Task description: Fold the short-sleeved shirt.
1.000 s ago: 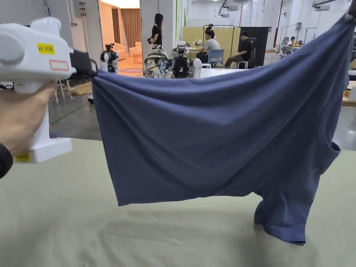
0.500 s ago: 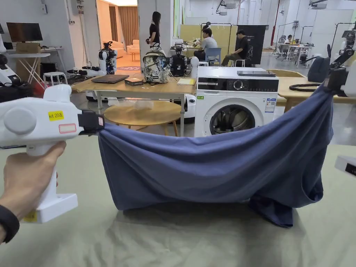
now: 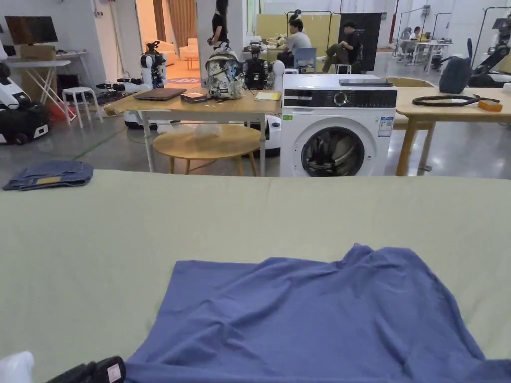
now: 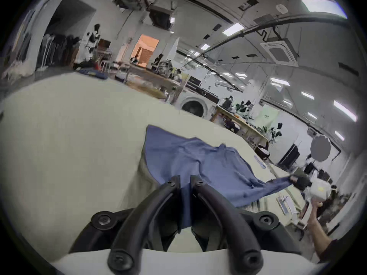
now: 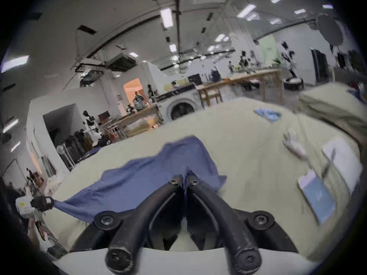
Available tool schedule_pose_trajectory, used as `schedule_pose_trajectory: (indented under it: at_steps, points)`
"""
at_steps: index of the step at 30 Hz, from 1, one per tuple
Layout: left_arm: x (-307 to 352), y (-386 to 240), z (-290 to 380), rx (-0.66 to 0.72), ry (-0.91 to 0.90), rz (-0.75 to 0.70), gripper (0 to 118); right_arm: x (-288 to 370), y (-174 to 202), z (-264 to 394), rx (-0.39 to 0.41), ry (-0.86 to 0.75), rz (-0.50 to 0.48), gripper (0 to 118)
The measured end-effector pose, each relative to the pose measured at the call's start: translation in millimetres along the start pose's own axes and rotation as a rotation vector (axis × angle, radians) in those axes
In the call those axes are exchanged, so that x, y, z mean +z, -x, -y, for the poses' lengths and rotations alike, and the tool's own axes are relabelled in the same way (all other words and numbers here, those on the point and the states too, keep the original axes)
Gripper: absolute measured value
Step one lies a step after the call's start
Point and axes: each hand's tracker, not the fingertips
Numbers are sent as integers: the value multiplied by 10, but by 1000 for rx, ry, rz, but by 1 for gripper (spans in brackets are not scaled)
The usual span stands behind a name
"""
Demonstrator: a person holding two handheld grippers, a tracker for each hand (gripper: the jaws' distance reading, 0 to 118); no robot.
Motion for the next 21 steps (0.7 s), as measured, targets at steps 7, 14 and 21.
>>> schedule_pose_trajectory:
  at_steps: [7,14,21]
  points:
    - [429,271,712,90,117,-147,4,481,-544,857,-136,125,105,2]
    - [390,536,1047,49,190,-184,4,511,-589,1029,-112,169,143,2]
    - [360,377,965,-43,237,-231,48,498,-524,1036,63,226,210,70]
